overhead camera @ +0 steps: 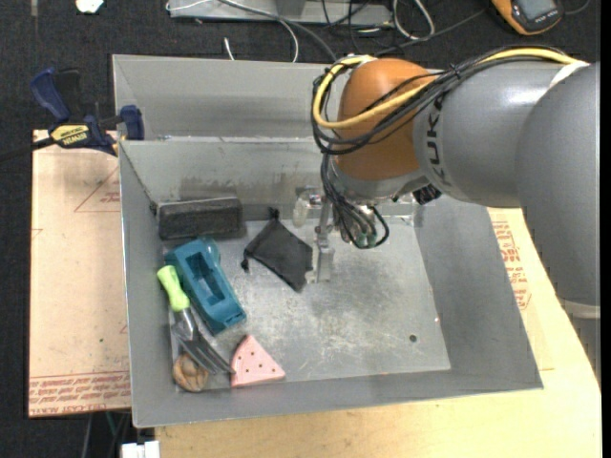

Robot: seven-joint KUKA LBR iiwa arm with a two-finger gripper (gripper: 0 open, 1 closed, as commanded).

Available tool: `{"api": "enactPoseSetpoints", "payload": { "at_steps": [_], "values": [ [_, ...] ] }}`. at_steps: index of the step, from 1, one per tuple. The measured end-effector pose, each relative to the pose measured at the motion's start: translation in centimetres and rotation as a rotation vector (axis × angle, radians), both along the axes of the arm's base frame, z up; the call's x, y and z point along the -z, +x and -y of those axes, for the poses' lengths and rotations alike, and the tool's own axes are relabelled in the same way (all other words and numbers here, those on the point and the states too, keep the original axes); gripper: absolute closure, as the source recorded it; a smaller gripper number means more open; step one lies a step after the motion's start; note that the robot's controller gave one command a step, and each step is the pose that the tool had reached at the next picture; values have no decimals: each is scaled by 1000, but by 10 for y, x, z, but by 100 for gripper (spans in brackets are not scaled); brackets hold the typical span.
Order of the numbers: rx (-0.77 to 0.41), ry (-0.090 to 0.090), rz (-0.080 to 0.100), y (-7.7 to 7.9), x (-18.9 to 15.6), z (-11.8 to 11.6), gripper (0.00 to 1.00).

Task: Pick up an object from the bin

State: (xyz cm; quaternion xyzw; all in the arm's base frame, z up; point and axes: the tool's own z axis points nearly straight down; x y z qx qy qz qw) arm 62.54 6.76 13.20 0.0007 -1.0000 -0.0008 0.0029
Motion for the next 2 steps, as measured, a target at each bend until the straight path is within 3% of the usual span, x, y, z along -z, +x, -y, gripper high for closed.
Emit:
{"api": "enactPoseSetpoints", "payload": {
  "at_steps": [1, 2],
  "values": [
    [1, 0, 7, 2, -4, 0, 0],
    [63, 2, 8, 0, 30, -8, 0]
  ]
}}
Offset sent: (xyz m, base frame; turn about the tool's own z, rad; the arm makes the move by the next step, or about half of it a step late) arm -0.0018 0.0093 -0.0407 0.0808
